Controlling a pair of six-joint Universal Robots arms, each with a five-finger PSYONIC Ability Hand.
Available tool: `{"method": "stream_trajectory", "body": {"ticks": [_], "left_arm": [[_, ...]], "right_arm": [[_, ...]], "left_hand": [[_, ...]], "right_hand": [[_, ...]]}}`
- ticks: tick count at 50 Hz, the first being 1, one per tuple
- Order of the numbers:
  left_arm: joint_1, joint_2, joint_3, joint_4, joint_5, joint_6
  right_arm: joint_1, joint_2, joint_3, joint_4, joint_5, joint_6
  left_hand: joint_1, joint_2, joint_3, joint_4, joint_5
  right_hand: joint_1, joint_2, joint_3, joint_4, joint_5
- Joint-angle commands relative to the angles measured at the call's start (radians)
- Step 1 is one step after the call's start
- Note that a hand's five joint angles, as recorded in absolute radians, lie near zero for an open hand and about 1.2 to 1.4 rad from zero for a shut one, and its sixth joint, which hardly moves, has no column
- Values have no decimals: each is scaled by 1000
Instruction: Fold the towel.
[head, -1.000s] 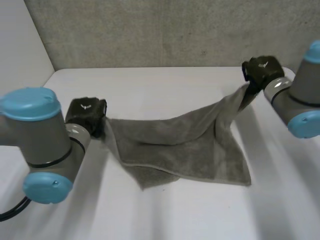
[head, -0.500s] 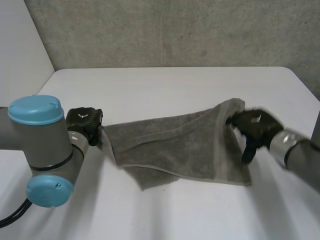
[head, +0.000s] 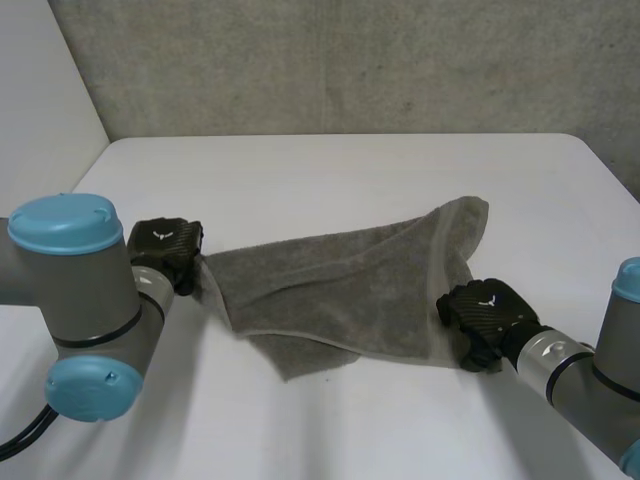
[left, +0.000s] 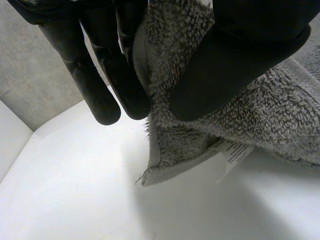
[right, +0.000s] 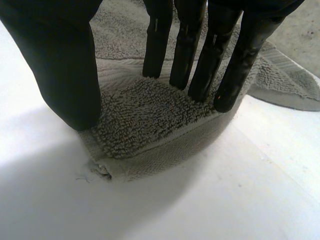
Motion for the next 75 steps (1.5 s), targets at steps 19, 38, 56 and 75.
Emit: {"method": "stream_trajectory", "body": {"ticks": [19, 38, 56, 75], "left_arm": [[0, 2, -13, -1, 1, -1], [-1, 191, -28, -61, 3, 14], [2, 433, 81, -567, 18, 253], [32, -1, 546, -515, 18, 280]], "right_arm": [[2, 44, -56, -105, 13, 1], [-107, -284, -164, 147, 19, -50], [-180, -404, -448, 830, -6, -428], [38, 72, -951, 460, 264, -253]], "left_hand": [[259, 186, 179, 179, 203], [259, 186, 179, 179, 203], [259, 186, 179, 179, 203], [259, 186, 179, 179, 203]], "right_hand": [[672, 579, 574, 578, 608], [821, 727, 723, 726, 756], [821, 727, 723, 726, 756], [821, 727, 723, 726, 756]]}}
